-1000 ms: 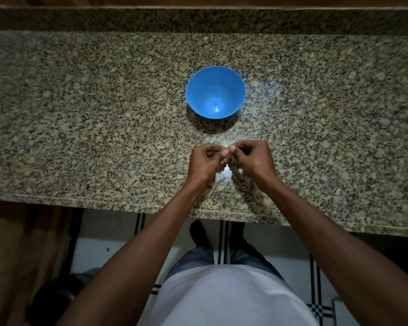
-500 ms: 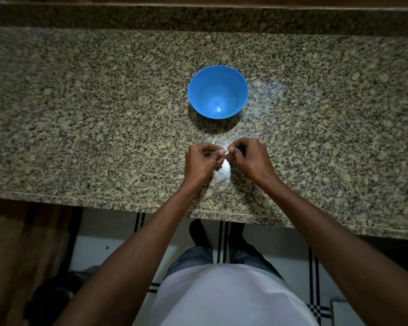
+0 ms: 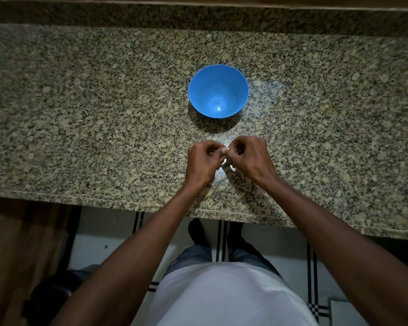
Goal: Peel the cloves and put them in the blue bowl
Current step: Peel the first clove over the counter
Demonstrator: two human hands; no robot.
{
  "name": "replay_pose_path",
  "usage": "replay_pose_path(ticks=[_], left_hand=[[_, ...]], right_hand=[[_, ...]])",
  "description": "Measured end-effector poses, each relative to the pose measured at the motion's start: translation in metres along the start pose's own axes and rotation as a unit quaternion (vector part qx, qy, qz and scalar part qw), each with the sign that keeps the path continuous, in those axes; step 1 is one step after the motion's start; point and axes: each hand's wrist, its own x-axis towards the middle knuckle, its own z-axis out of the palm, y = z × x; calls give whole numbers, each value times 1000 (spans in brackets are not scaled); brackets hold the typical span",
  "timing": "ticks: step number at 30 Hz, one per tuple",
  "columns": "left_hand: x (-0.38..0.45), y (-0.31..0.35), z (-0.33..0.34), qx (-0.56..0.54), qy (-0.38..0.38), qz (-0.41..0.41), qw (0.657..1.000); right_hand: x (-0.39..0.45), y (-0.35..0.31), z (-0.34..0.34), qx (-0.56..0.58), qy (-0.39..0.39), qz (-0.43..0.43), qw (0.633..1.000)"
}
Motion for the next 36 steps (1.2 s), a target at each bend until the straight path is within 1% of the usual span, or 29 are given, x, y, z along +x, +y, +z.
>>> replay_pose_path(ticks=[4, 6, 11, 13, 15, 16, 17, 18, 20, 21, 22, 24, 28, 30, 33, 36], left_hand=[[1, 1, 0, -5, -4, -1, 1000], [1, 1, 0, -22, -13, -14, 1000], [0, -1, -3, -133, -43, -83, 987], [0, -2, -5, -185, -57, -114, 975], [0, -4, -7, -214, -69, -130, 966], [0, -4, -8, -221, -77, -130, 964], [0, -5, -8, -223, -84, -124, 963], [1, -5, -8, -219, -91, -116, 965], [1, -4, -7, -201, -93, -101, 970], [1, -3, -6, -195, -90, -98, 972], [1, -2, -5, -190, -85, -98, 973], [2, -1, -3, -168, -69, -92, 979], [5, -2, -2, -100, -45, -47, 993], [4, 0, -1, -64, -40, -18, 997], [3, 2, 0, 30, -31, 57, 997], [6, -3, 0, 152, -51, 161, 974]], right_hand=[[-1, 0, 0, 53, -9, 42, 998], [-1, 0, -1, 77, -10, 66, 995], [-1, 3, 3, 143, -7, 128, 981], [2, 6, 2, 216, -33, 176, 960], [4, 8, -3, 340, -81, 241, 905], [4, 10, -6, 376, -98, 258, 885], [4, 14, -8, 377, -105, 255, 884], [4, 18, -9, 348, -104, 236, 901], [2, 24, -8, 254, -80, 173, 948], [2, 25, -8, 225, -63, 153, 960], [2, 24, -9, 218, -49, 147, 963], [4, 23, -13, 245, -49, 143, 958], [3, 19, -16, 304, -105, 148, 935], [2, 18, -14, 320, -104, 160, 928], [3, 17, -11, 308, -100, 177, 929], [6, 15, -10, 258, -110, 184, 942]])
